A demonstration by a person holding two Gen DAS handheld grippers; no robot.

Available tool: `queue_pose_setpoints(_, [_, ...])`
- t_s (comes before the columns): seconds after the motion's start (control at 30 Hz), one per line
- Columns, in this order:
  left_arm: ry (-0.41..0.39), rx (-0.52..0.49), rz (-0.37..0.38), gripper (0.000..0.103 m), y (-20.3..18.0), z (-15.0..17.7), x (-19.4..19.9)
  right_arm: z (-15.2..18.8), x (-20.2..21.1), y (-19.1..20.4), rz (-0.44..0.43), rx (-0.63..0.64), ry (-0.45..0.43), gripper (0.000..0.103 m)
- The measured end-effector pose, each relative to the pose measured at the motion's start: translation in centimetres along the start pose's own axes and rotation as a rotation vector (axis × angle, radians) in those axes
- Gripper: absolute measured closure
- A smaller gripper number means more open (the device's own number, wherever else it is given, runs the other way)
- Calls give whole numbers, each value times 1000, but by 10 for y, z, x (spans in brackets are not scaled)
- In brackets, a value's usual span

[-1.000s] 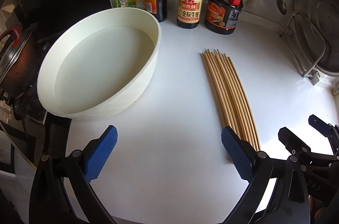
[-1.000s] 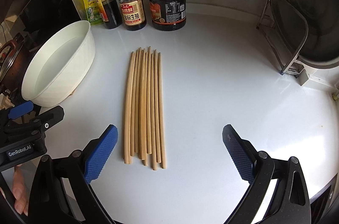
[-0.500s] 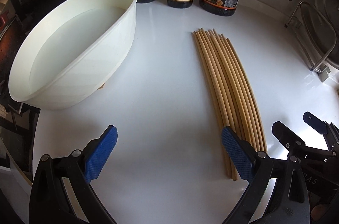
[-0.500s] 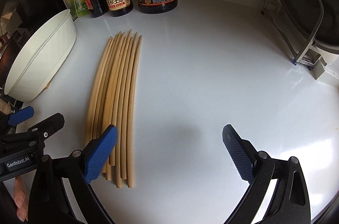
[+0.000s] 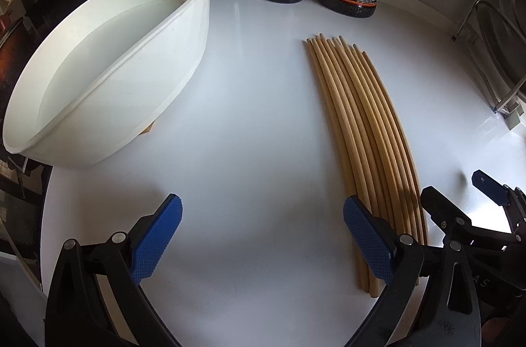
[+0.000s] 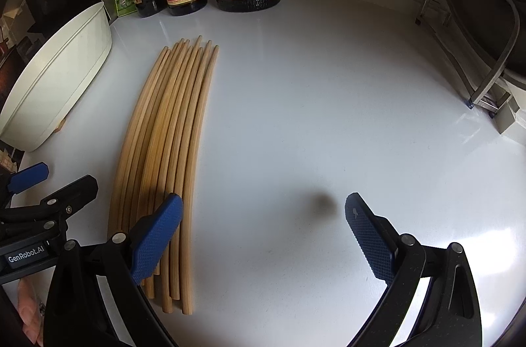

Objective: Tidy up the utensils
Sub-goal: 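Lower both grippers toward the bundle of wooden chopsticks, then close the left gripper on one chopstick while the right gripper grasps another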

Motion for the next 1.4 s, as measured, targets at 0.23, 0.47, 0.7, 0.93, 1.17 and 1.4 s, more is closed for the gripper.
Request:
queue_pose_setpoints(0.23, [0,0,3,6,-3,-2,0,-4,-2,2,9,15,-2,8])
queue_pose_setpoints(0.47, [0,-1,8,6,-5,-4,-2,-8,-4,3,46,52,-4,8])
queue_pose_setpoints(0.7, [4,-10,9,6,-10,-2,-4,-7,-4,-12,71,32,-3,8])
queue_pose_setpoints(0.93, [8,-9,12,6,-13,-1,-8,-5,0,-21,76,24,-6,8])
queue_pose_setpoints(1.17, [10,5,20,6,-15,-1,-9,-7,-1,-26,73,15,-11,8])
queue_pose_setpoints(1.4, [15,12,14,5,-17,-3,-14,-8,-1,-29,71,25,-13,9])
Point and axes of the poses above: each gripper's, at about its wrist camera, not at the fingertips, and x roughly against the way its jaws point, y to its left, z to its underside, the point moved 5 cm from there along -x, roughly the way its jaws point, and after that the axes turned 7 degrees about -z, right-handed, at the moved point
